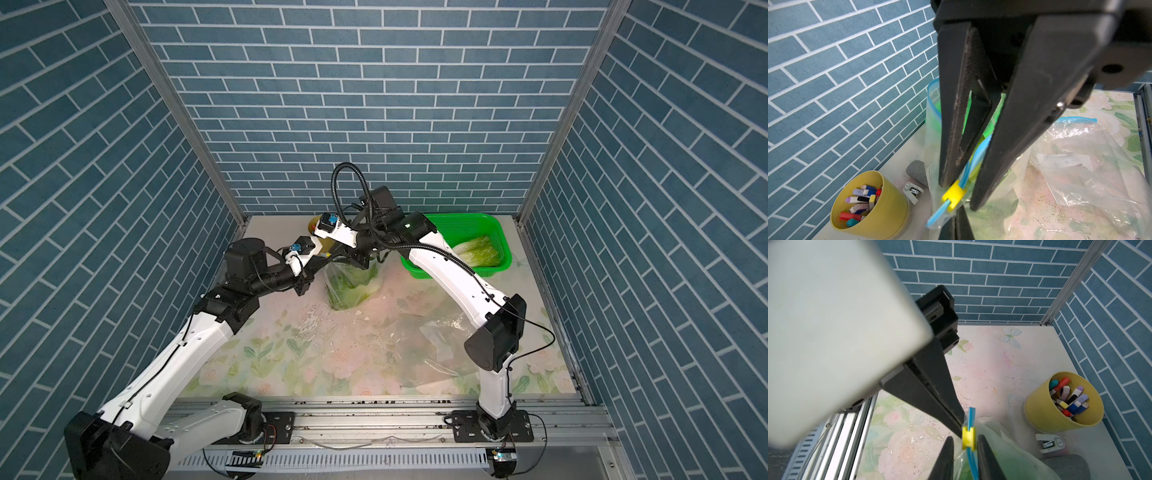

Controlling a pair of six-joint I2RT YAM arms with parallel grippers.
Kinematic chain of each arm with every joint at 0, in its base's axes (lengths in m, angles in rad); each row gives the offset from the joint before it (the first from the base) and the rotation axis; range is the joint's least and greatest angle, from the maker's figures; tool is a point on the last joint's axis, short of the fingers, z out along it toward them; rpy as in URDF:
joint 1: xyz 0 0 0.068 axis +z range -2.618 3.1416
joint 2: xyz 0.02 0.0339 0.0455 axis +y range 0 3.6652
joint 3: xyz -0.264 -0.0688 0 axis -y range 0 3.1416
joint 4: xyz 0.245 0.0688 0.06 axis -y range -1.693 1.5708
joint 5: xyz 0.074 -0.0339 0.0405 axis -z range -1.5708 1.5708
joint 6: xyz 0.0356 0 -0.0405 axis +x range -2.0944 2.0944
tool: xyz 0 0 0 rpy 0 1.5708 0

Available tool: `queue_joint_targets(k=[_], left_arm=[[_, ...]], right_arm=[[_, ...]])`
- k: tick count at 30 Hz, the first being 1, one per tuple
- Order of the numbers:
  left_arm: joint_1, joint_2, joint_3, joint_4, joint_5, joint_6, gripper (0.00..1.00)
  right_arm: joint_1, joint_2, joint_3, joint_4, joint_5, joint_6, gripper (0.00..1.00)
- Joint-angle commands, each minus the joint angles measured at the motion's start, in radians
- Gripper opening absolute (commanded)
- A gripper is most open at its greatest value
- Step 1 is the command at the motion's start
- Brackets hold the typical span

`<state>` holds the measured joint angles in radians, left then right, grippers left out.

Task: Put the chinese cabbages into a zipper bag and zip it
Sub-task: Zip the zipper on the zipper food storage bag.

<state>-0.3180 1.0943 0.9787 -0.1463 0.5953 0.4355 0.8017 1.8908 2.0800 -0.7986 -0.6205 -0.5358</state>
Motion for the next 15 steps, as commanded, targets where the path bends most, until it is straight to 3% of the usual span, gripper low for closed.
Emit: queue_joint_targets(k=[1, 15], left_arm=[[-0.005, -0.013, 0.035, 0.019, 0.010, 0.009, 0.00], [-0.005, -0.019, 0.037, 0.019, 0.011, 0.003, 0.00]], right_arm=[[0.008, -0.009, 0.017, -0.027, 0.005, -0.054, 0.24], [0.017, 0.040, 0.080, -0.040, -0.002, -0.057, 0.16]])
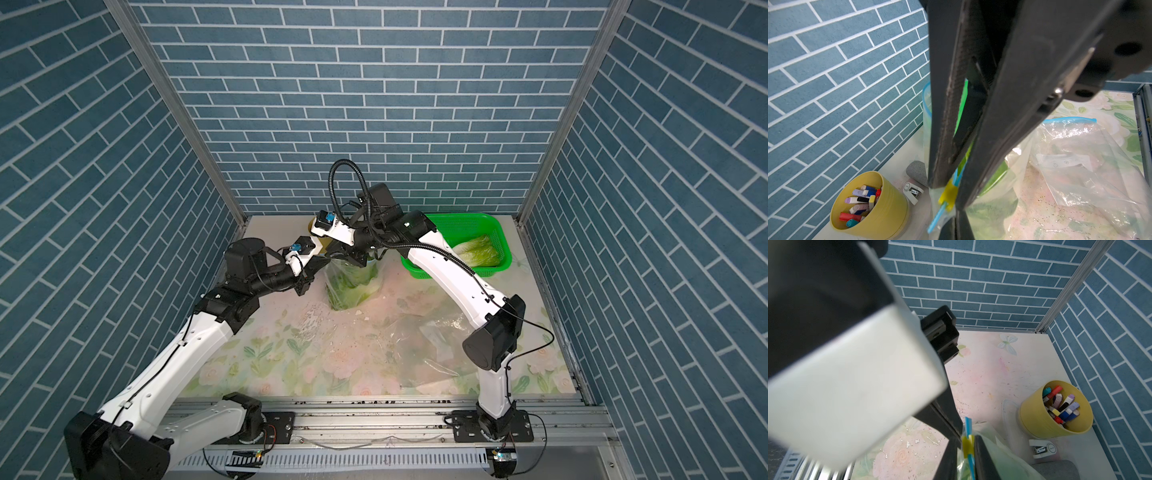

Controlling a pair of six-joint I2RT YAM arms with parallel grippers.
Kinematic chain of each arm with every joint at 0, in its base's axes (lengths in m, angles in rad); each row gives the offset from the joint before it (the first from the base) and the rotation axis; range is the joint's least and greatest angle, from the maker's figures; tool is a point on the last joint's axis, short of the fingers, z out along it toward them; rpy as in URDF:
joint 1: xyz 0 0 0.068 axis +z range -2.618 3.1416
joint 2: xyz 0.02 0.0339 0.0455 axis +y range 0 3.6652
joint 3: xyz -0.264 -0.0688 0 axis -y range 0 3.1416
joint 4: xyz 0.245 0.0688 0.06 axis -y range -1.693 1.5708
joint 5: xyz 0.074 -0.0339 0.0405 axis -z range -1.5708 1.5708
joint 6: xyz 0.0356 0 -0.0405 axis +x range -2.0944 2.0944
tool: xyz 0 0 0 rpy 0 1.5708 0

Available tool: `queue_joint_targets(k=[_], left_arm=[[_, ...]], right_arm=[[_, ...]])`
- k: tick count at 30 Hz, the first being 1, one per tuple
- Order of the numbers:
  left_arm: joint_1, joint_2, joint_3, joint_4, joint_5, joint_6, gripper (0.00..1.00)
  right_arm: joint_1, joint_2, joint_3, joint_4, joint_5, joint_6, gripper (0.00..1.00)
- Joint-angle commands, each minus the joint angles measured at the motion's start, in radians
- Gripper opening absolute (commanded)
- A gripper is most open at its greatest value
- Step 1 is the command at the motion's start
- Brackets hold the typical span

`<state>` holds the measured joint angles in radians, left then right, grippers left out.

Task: Put the chinese cabbages into a zipper bag and zip it
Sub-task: Zip the zipper on the zipper food storage bag.

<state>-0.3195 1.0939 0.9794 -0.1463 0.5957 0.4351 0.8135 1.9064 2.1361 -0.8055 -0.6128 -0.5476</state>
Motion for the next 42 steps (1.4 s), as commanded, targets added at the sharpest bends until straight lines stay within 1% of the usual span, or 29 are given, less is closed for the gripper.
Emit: queue_joint_targets(k=[1, 5, 10, 11, 13, 17, 19, 27, 29, 32, 36, 39, 42], left_arm=[[-0.004, -0.020, 0.036, 0.019, 0.010, 0.002, 0.00], [-0.004, -0.023, 0.035, 0.019, 0.009, 0.002, 0.00], [-0.004, -0.024, 0.036, 0.018, 0.009, 0.004, 0.00], [-0.004, -0.025, 0.036, 0.017, 0.009, 0.004, 0.00], [-0.004, -0.025, 0.035, 0.017, 0.007, 0.005, 0.00], [-0.004, -0.026, 0.031, 0.016, -0.001, 0.005, 0.00], [-0.004, -0.029, 0.024, 0.016, -0.017, 0.001, 0.00], [-0.002, -0.026, 0.017, 0.001, -0.041, -0.052, 0.00], [-0.003, -0.026, 0.016, -0.004, -0.030, -0.060, 0.04], [-0.001, -0.032, 0.012, -0.009, -0.007, -0.068, 0.13], [0.008, -0.030, 0.014, -0.012, 0.010, -0.073, 0.23], [0.016, -0.022, 0.035, -0.024, 0.041, -0.069, 0.26], [0.017, -0.005, 0.067, -0.047, 0.097, -0.056, 0.27]], right_arm=[[0.006, 0.026, 0.024, -0.036, -0.012, -0.045, 0.17], [0.007, 0.036, 0.030, -0.043, -0.017, -0.044, 0.22], [0.008, 0.052, 0.041, -0.049, -0.008, -0.044, 0.22], [0.008, 0.054, 0.044, -0.049, -0.008, -0.046, 0.21], [0.008, 0.055, 0.049, -0.052, -0.011, -0.043, 0.12], [0.007, 0.041, 0.051, -0.055, -0.010, -0.044, 0.09], [0.007, 0.026, 0.049, -0.057, -0.007, -0.045, 0.05], [0.006, -0.040, 0.020, -0.053, 0.006, -0.048, 0.03], [0.005, -0.048, 0.016, -0.054, 0.013, -0.047, 0.03], [0.004, -0.058, 0.012, -0.053, 0.006, -0.045, 0.02], [0.004, -0.063, 0.009, -0.053, -0.001, -0.043, 0.02], [0.004, -0.066, 0.003, -0.051, -0.005, -0.042, 0.02], [0.005, -0.066, 0.002, -0.049, -0.010, -0.040, 0.02]])
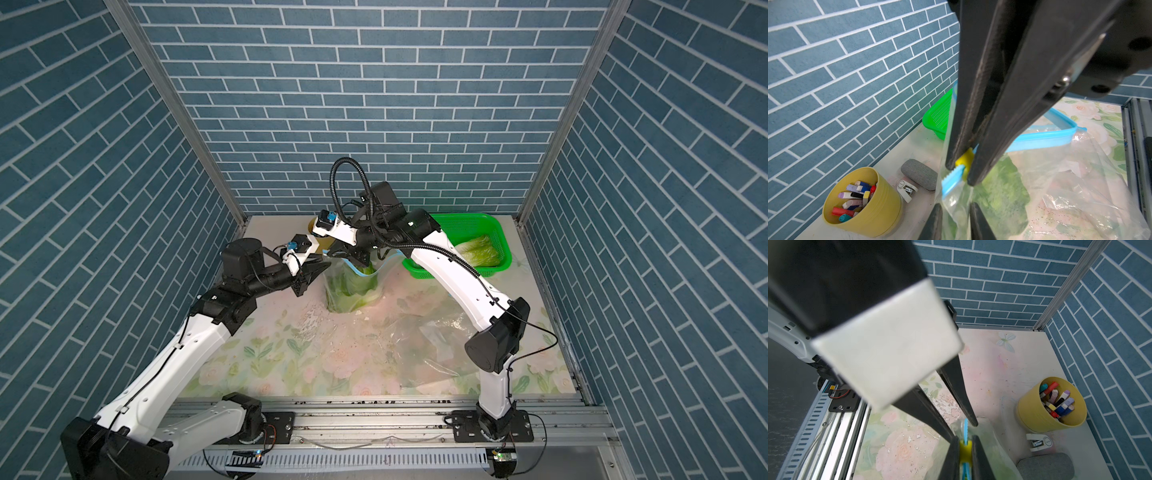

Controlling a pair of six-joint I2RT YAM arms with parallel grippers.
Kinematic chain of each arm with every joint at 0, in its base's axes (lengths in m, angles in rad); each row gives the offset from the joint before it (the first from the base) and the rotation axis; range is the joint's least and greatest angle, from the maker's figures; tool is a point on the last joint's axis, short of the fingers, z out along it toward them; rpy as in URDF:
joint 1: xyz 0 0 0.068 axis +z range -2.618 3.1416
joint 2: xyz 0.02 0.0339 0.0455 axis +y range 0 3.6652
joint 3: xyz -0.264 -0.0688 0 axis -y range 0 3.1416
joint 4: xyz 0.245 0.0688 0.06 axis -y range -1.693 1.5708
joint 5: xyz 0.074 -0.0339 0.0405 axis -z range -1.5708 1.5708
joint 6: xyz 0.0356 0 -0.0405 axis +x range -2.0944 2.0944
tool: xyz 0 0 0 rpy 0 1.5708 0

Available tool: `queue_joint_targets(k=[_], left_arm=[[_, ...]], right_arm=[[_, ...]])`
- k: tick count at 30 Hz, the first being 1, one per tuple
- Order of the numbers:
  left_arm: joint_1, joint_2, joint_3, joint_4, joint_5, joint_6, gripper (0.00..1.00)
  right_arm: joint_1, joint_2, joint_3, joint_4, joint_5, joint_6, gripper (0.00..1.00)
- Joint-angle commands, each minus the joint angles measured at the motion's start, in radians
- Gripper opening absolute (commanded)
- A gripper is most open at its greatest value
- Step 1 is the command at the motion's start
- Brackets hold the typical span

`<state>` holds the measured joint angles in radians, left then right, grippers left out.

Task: Put the chinese cabbages into a zipper bag and zip it
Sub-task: Zip the zipper on the zipper food storage bag.

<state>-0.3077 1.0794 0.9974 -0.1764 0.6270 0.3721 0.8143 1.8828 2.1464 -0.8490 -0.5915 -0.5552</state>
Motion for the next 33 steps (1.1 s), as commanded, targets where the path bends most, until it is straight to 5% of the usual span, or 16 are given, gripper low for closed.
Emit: queue_joint_targets(k=[1, 6, 15, 33], left_arm=[[0.005, 0.014, 0.057, -0.017, 0.078, 0.008, 0.27], [0.004, 0.045, 0.085, -0.018, 0.131, 0.015, 0.23], [0.004, 0.062, 0.099, -0.003, 0.131, 0.022, 0.00], [0.004, -0.022, 0.042, 0.072, 0.013, 0.005, 0.00]], right_arm=[[0.004, -0.042, -0.008, -0.006, -0.033, -0.033, 0.02], [0.004, -0.039, -0.007, -0.004, -0.036, -0.032, 0.02], [-0.003, -0.033, -0.007, -0.007, -0.031, -0.032, 0.02], [-0.024, -0.076, -0.064, 0.008, 0.005, -0.013, 0.04]])
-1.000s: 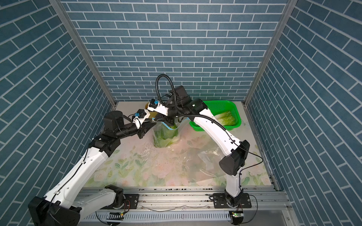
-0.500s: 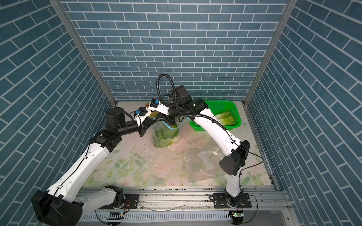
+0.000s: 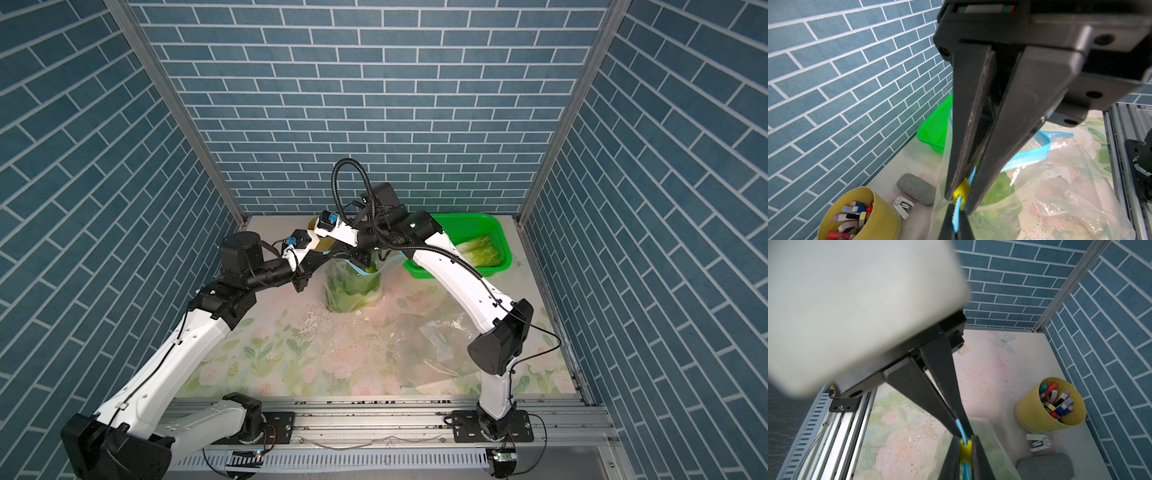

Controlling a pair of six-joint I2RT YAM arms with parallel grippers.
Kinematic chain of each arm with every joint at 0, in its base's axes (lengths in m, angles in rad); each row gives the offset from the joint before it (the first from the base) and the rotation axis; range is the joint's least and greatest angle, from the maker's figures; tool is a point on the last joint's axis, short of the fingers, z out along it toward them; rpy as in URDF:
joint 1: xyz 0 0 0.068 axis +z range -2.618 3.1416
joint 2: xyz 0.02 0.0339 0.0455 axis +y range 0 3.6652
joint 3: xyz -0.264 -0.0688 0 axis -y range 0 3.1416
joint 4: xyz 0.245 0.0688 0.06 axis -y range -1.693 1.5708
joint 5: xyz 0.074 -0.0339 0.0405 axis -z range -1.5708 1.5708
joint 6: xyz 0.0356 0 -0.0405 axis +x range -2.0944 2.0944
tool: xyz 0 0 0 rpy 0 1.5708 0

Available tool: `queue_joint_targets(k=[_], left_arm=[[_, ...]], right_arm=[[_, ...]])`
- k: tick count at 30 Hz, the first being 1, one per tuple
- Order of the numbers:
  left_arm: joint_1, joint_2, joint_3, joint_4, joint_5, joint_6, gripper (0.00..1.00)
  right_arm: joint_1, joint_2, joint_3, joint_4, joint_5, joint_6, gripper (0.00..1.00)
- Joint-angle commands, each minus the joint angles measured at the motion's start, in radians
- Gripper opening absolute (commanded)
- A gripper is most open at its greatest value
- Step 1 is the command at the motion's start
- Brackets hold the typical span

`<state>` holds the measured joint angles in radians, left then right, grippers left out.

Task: Put the chinese cabbages into a zipper bag and zip it
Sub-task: Zip the zipper on the zipper food storage bag.

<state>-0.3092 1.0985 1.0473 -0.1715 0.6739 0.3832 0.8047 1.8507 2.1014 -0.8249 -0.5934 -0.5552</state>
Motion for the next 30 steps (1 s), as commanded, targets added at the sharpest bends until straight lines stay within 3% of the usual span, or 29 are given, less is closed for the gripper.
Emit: queue_joint_targets(k=[1, 30], left_arm=[[0.006, -0.046, -0.011, 0.070, -0.039, -0.008, 0.00], [0.005, -0.112, -0.060, 0.125, -0.332, -0.100, 0.00]], right_arm=[[-0.016, -0.048, -0.024, -0.014, 0.009, -0.012, 0.04], [-0.065, -0.153, -0.171, 0.035, 0.067, 0.047, 0.04]])
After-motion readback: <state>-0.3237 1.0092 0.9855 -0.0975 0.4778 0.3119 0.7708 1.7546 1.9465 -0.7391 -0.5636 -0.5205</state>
